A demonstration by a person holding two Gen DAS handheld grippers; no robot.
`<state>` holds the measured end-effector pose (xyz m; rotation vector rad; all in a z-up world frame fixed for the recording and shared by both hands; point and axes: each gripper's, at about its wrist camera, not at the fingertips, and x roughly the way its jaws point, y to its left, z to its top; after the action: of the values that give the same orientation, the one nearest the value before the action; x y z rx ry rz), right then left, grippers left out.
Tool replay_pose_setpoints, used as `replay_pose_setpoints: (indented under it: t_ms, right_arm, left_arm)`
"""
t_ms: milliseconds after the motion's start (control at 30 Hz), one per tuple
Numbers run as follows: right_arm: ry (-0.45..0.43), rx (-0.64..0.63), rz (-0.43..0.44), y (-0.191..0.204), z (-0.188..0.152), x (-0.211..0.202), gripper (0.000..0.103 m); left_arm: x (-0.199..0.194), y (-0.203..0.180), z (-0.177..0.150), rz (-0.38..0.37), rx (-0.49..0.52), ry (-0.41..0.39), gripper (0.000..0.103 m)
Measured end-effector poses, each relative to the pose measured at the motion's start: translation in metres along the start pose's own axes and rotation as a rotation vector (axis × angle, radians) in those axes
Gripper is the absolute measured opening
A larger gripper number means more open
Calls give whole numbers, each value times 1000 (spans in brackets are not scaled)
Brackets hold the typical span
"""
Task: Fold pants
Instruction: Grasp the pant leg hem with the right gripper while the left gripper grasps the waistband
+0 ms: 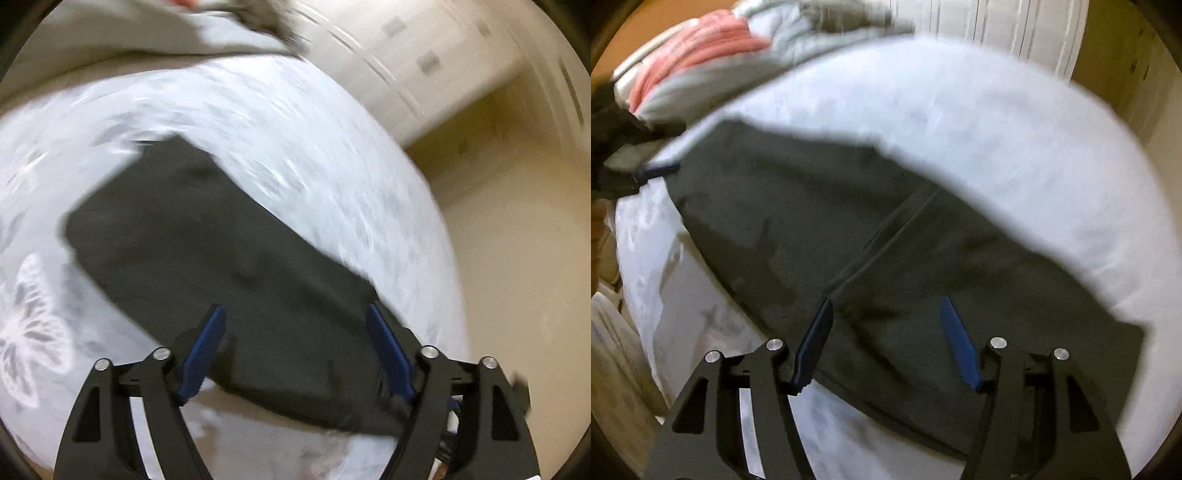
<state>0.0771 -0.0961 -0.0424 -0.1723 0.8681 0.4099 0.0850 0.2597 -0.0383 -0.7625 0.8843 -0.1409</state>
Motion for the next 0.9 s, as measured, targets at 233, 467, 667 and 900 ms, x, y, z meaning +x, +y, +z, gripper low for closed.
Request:
replay_pose_setpoints:
  t_ms: [233, 467, 667, 900]
  right_arm:
    - [-35, 460, -130, -146, -69, -73, 98]
    - [124, 767, -2, -195, -124, -27, 98]
    - [59, 736, 24, -181, -119, -28, 13]
    - [-80, 678, 11, -200, -125, -110, 7]
  left_arm:
    - [-20, 102, 18, 61, -326, -31, 76]
    - [19, 101, 17, 48, -381, -5, 77]
    - [37, 80, 15, 18, -329, 21, 11]
    - [10, 58, -4, -80, -245, 70, 8]
